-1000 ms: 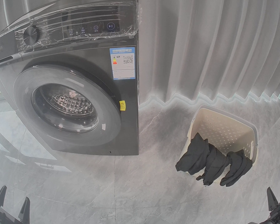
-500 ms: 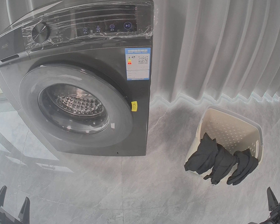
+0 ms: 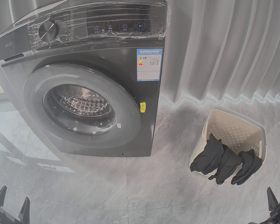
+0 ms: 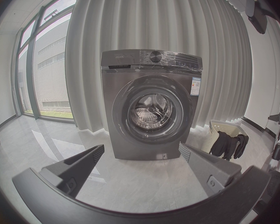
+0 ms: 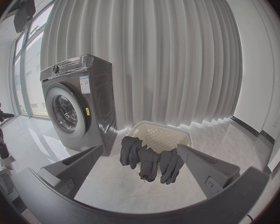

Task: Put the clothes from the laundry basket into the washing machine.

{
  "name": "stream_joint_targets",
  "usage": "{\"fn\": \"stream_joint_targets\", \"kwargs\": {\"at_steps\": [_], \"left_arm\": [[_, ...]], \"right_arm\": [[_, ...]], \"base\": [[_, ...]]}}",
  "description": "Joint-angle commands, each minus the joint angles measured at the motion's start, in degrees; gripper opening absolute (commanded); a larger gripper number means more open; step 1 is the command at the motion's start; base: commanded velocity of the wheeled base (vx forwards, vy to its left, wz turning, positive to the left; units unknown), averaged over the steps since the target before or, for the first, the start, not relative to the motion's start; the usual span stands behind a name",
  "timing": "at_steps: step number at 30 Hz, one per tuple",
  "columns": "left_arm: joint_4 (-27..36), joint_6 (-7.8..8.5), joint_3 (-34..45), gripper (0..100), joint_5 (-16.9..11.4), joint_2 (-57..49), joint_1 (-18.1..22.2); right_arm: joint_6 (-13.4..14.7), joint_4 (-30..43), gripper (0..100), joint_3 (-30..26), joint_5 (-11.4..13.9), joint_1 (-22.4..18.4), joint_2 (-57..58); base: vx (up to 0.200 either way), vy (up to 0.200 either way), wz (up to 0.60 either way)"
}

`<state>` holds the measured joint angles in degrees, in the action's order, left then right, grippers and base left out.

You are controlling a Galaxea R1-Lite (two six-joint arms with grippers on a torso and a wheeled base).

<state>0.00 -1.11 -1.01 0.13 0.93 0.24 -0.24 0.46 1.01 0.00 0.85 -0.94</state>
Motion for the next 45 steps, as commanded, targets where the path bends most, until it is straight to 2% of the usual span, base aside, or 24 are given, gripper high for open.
{"fn": "stream_joint_targets", "kwargs": {"at_steps": [1,5,17,26,38,45], "left_arm": [[0.00,-0.03,1.01,100,0.04,-0.75,0.02],[0.09,0.23,1.01,100,0.04,-0.75,0.02],[0.00,-0.12,1.01,100,0.04,-0.75,0.02],[0.00,-0.03,1.01,100,0.04,-0.75,0.02],[0.00,0.05,1.01,100,0.04,-0.75,0.02],[0.00,-0.12,1.01,100,0.04,-0.75,0.02]], "right_arm": [[-0.02,-0.02,100,-0.75,0.09,0.03,0.59],[-0.02,-0.02,100,-0.75,0.18,0.03,0.59],[-0.02,-0.02,100,-0.75,0.18,0.03,0.59],[-0.02,-0.02,100,-0.75,0.18,0.03,0.59],[-0.02,-0.02,100,-0.75,0.18,0.03,0.59],[-0.02,-0.02,100,-0.75,0.18,0.03,0.59]], "base": [[0.000,0.200,0.00],[0.000,0.200,0.00],[0.000,0.000,0.00],[0.000,0.200,0.00],[0.000,0.000,0.00],[0.000,0.200,0.00]]}}
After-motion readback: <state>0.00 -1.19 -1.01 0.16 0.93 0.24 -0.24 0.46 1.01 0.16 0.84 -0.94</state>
